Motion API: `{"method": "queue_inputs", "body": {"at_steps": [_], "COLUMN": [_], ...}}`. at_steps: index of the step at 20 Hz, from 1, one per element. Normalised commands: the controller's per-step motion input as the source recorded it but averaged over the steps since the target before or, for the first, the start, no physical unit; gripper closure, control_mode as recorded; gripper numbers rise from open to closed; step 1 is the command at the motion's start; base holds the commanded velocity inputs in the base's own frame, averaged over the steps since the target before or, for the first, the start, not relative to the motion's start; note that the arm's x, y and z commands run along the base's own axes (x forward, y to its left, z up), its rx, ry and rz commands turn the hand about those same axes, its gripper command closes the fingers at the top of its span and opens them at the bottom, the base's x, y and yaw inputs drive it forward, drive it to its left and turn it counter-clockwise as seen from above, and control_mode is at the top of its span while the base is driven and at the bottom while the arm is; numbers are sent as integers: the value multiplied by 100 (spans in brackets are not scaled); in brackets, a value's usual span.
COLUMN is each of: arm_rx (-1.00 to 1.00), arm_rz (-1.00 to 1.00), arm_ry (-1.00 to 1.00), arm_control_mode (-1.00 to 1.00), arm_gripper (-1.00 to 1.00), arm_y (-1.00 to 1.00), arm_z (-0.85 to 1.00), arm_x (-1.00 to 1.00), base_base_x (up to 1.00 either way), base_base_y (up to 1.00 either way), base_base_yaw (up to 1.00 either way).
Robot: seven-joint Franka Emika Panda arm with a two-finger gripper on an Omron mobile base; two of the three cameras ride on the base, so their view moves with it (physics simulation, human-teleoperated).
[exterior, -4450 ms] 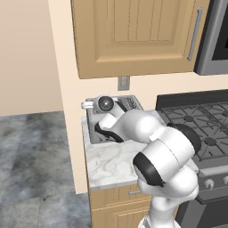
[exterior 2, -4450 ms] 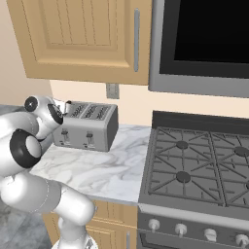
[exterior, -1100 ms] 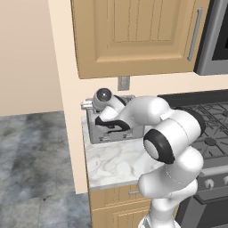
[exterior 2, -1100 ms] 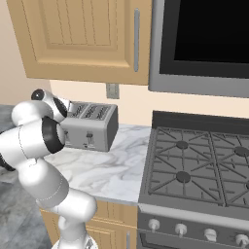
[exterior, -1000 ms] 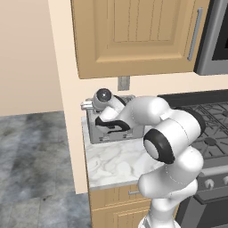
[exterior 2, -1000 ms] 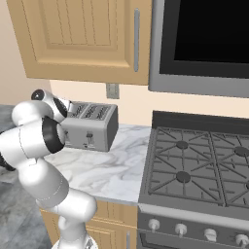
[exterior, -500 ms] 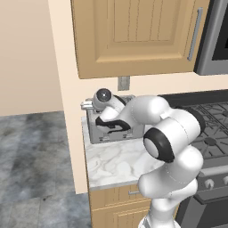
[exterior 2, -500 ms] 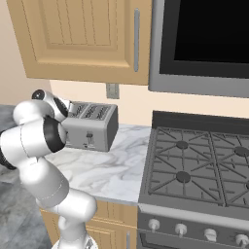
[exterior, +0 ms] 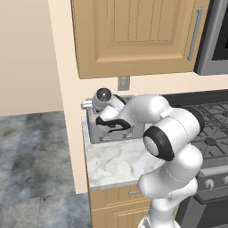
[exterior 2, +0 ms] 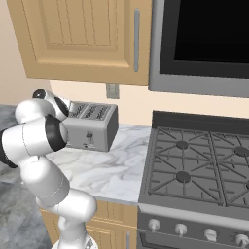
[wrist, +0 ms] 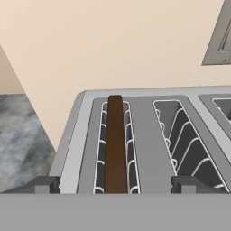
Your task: Start the toaster. Once the lever pops up, take the bread to the plate on the dining counter.
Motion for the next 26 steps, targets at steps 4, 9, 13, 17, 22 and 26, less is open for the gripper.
{"method": "queue_inputs", "body": {"at_steps": [4, 9, 13, 17, 22, 26], "arm_rx": [0, 0, 0, 0, 0, 0], "arm_rz": [0, 0, 0, 0, 0, 0], "arm_ry": [0, 0, 0, 0, 0, 0], "arm_control_mode": [-100, -100, -100, -100, -100, -100], "arm_gripper": [100, 100, 100, 100, 100, 100], "arm_y": [0, 0, 0, 0, 0, 0], "arm_z": [0, 0, 0, 0, 0, 0], "arm_x": [1, 0, 0, 0, 0, 0], "base_base_x": [0, 0, 0, 0, 0, 0], "base_base_y": [0, 0, 0, 0, 0, 0], "base_base_yaw": [0, 0, 0, 0, 0, 0]}}
